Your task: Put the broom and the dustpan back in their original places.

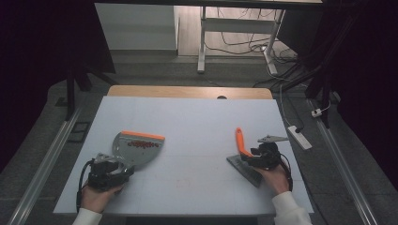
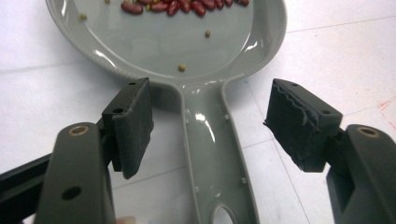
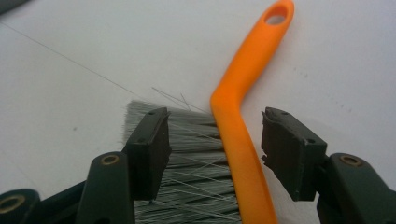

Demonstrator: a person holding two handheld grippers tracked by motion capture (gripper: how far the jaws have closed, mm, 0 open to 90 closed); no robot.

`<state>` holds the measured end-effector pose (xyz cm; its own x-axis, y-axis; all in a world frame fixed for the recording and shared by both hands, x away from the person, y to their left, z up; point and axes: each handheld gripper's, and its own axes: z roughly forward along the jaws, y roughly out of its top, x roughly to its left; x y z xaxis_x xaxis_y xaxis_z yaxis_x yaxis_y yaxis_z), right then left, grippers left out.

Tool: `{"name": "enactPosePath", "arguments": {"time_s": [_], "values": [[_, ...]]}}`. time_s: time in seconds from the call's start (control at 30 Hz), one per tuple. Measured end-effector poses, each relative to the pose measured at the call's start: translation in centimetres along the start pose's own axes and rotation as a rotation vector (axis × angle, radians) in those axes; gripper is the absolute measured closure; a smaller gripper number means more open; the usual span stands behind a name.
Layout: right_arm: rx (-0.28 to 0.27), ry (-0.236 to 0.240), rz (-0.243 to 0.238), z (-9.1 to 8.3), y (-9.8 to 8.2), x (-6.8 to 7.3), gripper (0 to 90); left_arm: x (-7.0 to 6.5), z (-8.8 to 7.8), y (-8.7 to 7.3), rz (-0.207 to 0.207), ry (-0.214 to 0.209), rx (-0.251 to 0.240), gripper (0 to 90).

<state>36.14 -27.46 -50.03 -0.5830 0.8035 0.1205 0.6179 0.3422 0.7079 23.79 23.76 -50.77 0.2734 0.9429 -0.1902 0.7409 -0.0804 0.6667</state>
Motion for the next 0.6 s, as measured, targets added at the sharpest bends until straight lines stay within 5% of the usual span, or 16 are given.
{"name": "enactPosePath", "arguments": {"time_s": [0.13, 0.43, 0.6], "values": [[-0.026, 0.016, -0.03, -0.7, 0.1, 0.4, 43.0, -0.3, -0.2, 0.3, 0.065, -0.031, -0.015, 33.7], [-0.046, 0.078, -0.13, -1.2, 0.1, 1.8, 43.9, -0.9, 1.2, 1.6, 0.165, -0.186, 0.019, 35.5], [-0.053, 0.1, -0.184, -1.3, -0.1, 2.5, 43.9, -1.2, 2.1, 2.3, 0.211, -0.224, 0.031, 35.4]]}}
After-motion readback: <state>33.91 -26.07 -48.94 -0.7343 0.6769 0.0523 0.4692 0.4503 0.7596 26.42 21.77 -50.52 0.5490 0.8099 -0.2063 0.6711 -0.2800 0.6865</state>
